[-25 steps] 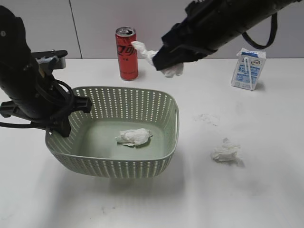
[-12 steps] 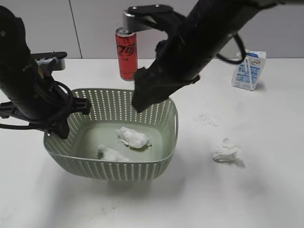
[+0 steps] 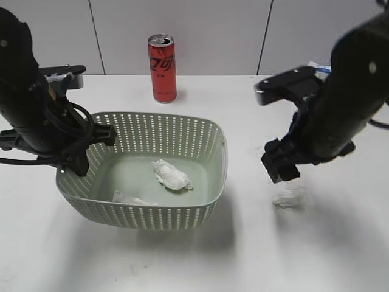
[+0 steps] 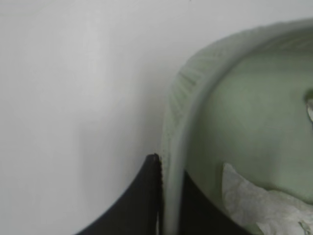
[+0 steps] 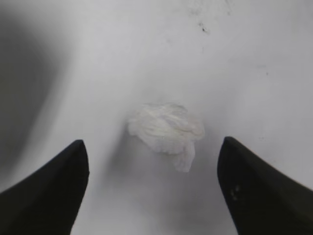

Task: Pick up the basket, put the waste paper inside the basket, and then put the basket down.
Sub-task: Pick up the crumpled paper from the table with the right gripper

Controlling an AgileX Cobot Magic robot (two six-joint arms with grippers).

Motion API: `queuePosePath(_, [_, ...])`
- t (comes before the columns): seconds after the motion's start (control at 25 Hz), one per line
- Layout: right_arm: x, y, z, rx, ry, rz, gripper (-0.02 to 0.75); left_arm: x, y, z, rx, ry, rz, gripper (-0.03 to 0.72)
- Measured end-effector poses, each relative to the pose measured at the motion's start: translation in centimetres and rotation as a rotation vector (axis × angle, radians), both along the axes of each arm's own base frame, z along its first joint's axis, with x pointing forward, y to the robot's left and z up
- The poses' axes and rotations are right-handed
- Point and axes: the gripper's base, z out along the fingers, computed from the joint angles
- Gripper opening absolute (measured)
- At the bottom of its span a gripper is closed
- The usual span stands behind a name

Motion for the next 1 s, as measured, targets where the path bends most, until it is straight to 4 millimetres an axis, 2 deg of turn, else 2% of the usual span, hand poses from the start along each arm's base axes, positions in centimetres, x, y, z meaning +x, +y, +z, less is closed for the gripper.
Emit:
queuePosePath(0.12, [0.5, -2.2, -2.6, 0.073, -0.052, -0.171, 0.614, 0.0, 0.0, 0.0, -0.001, 0.000, 0.000, 0.001])
queuePosePath(0.2, [0.8, -2.7, -3.5, 0.089, -0.059, -0.206, 0.608, 0.0, 0.0, 0.0, -0.001, 0.000, 0.000, 0.001])
queuePosePath(0.52, [0.6, -1.9, -6.2, 0.128, 0.056, -0.259, 0.588, 0.1, 0.0, 0.0, -0.004, -0.006, 0.001, 0.001])
queuePosePath(0.68, [0.4, -1.9, -7.1, 0.115, 0.091, -0.265, 0.529, 0.1, 0.0, 0.0, -0.004, -0.006, 0.001, 0.001])
queuePosePath(0.76, [0.4, -1.9, -7.2, 0.115, 0.093, -0.266, 0.468, 0.1, 0.0, 0.0, -0.004, -0.006, 0.001, 0.001])
queuePosePath(0.8, [0.4, -1.9, -7.2, 0.116, 0.091, -0.265, 0.414, 0.1, 0.0, 0.0, -0.004, -0.006, 0.001, 0.001])
queuePosePath(0.88, [0.5, -1.9, -7.2, 0.117, 0.089, -0.265, 0.260, 0.1, 0.0, 0.0, -0.004, -0.006, 0.001, 0.001])
queuePosePath(0.92, [0.5, -1.9, -7.2, 0.117, 0.089, -0.263, 0.143, 0.1, 0.0, 0.0, -0.004, -0.006, 0.001, 0.001])
queuePosePath(1.0, [0.4, -1.9, -6.8, 0.120, 0.079, -0.253, 0.049, 0.1, 0.0, 0.0, -0.004, -0.006, 0.001, 0.001])
